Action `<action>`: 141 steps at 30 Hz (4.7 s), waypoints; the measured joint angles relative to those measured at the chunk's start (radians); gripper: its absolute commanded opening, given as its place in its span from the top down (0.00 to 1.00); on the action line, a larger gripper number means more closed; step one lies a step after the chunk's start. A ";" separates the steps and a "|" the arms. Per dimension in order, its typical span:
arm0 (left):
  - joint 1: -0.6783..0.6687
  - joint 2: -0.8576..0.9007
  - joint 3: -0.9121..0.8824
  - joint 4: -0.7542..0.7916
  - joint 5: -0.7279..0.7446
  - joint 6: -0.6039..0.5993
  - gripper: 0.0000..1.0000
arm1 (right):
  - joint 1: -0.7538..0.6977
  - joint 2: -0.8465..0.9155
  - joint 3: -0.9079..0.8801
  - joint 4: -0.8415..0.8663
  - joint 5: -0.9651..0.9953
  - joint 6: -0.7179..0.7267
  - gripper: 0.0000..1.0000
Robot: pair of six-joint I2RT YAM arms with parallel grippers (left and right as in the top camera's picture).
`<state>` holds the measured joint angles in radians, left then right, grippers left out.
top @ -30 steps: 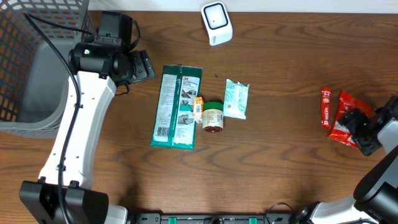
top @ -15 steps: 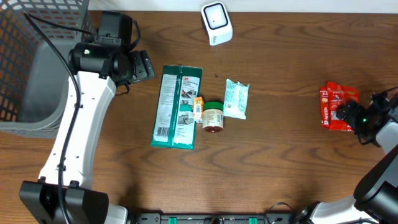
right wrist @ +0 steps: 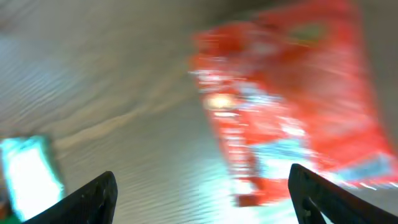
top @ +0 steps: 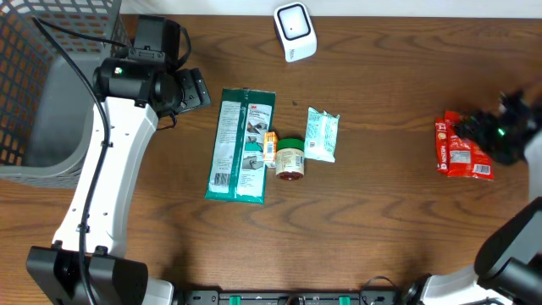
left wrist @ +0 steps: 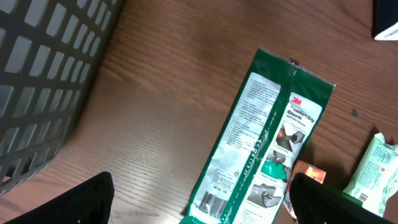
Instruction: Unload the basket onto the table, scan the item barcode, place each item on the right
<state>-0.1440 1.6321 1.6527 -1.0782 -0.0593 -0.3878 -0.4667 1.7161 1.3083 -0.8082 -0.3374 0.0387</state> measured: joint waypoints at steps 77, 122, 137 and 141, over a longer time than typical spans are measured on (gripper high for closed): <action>-0.477 0.504 -0.008 0.529 0.260 0.000 0.92 | 0.440 0.238 0.018 0.086 -0.364 -0.087 0.08; -0.536 0.591 -0.008 0.586 0.192 0.000 0.92 | 0.441 0.342 -0.117 0.350 -0.572 0.030 0.30; -0.533 0.591 -0.011 0.582 0.190 0.000 0.92 | 0.441 0.344 -0.162 0.354 -0.632 -0.027 0.42; -0.532 0.591 -0.019 0.583 0.190 0.000 0.92 | 0.444 0.346 -0.184 0.402 -0.647 -0.048 0.49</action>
<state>-0.6758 2.2227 1.6341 -0.4953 0.1307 -0.3878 -0.0223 2.0617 1.1240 -0.4065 -0.9848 -0.0090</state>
